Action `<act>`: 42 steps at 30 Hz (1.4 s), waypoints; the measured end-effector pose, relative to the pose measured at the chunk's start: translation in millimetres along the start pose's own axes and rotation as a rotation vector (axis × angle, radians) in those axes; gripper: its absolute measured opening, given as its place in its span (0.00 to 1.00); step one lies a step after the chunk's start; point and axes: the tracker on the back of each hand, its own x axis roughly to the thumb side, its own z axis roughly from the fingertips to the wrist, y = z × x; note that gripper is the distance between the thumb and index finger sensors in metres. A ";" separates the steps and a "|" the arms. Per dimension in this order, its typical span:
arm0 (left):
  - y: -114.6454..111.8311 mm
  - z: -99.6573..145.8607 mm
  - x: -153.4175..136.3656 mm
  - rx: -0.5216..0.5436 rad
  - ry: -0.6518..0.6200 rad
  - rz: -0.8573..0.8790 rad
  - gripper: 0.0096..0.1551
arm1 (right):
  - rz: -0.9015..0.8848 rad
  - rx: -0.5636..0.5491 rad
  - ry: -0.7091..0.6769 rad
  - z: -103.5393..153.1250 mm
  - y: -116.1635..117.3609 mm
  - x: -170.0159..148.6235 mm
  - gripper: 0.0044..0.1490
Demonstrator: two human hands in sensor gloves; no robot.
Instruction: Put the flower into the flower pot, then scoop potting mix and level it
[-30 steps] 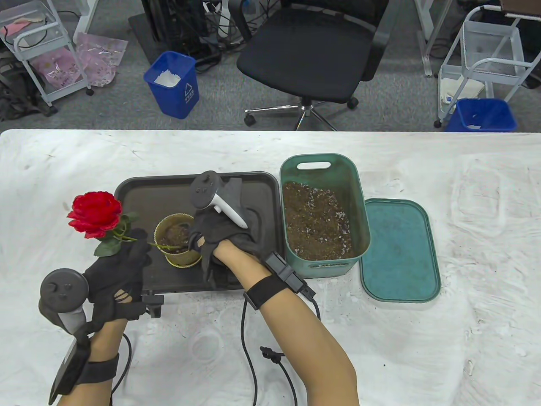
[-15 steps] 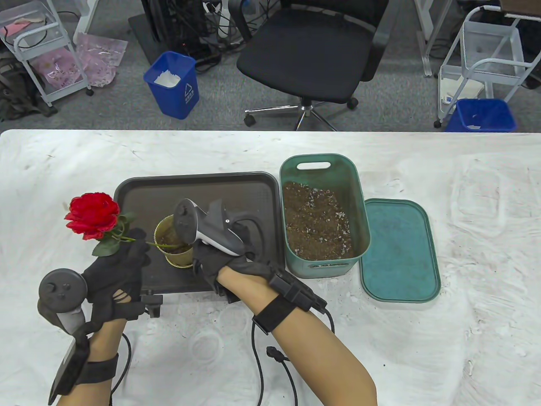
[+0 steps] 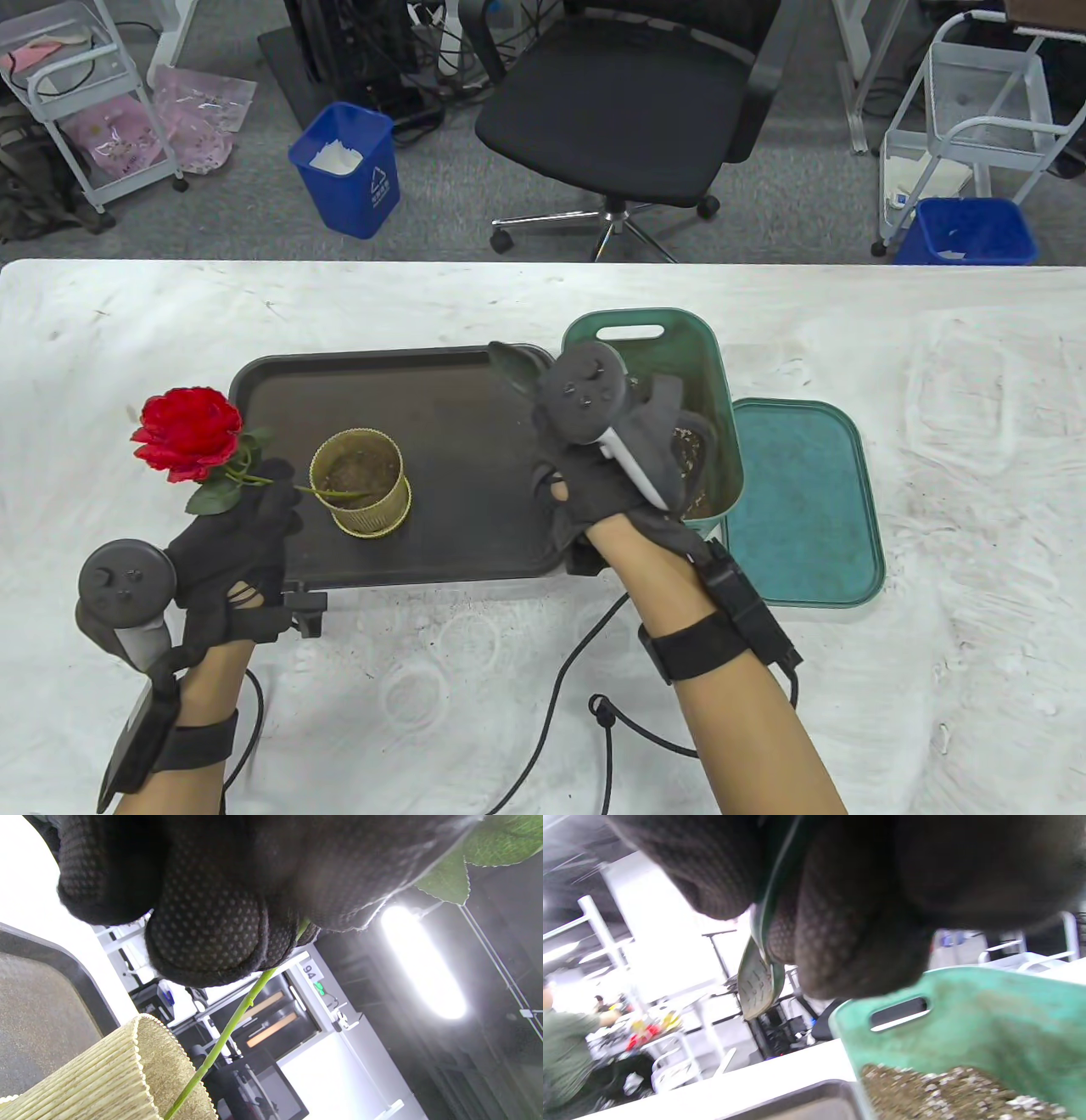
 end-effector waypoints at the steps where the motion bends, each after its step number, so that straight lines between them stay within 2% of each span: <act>1: 0.1 0.1 0.0 0.001 0.001 -0.001 0.23 | -0.003 -0.013 0.024 -2.7 -3.1 -7.9 0.32; 4: 0.3 0.0 0.0 0.003 0.004 0.000 0.23 | 0.037 -0.037 0.125 -16.9 -7.7 -37.1 0.32; 6: 0.4 -0.1 0.1 0.003 0.003 -0.003 0.23 | 0.092 -0.015 0.194 -27.7 -3.2 -53.7 0.32; 10: 0.5 -0.8 -0.1 0.003 0.003 -0.003 0.23 | 0.243 0.167 0.346 -46.4 15.9 -80.4 0.33; 14: 0.9 -1.0 -0.3 0.005 0.004 -0.007 0.23 | 0.328 0.306 0.418 -52.0 37.1 -94.3 0.33; 18: 0.2 -0.8 -0.1 0.002 0.004 -0.002 0.23 | 0.359 0.320 0.460 -54.1 52.0 -101.5 0.33; 25: 0.2 -1.0 -0.1 0.000 -0.003 -0.007 0.23 | 0.219 0.360 0.484 -63.0 65.1 -110.4 0.33; 34: -2.9 0.5 2.3 -0.011 -0.018 -0.010 0.23 | -0.084 0.490 0.515 -75.3 85.5 -126.1 0.35; 42: -1.3 -0.1 0.9 -0.002 -0.011 -0.013 0.23 | -0.283 0.591 0.497 -81.7 96.3 -122.7 0.35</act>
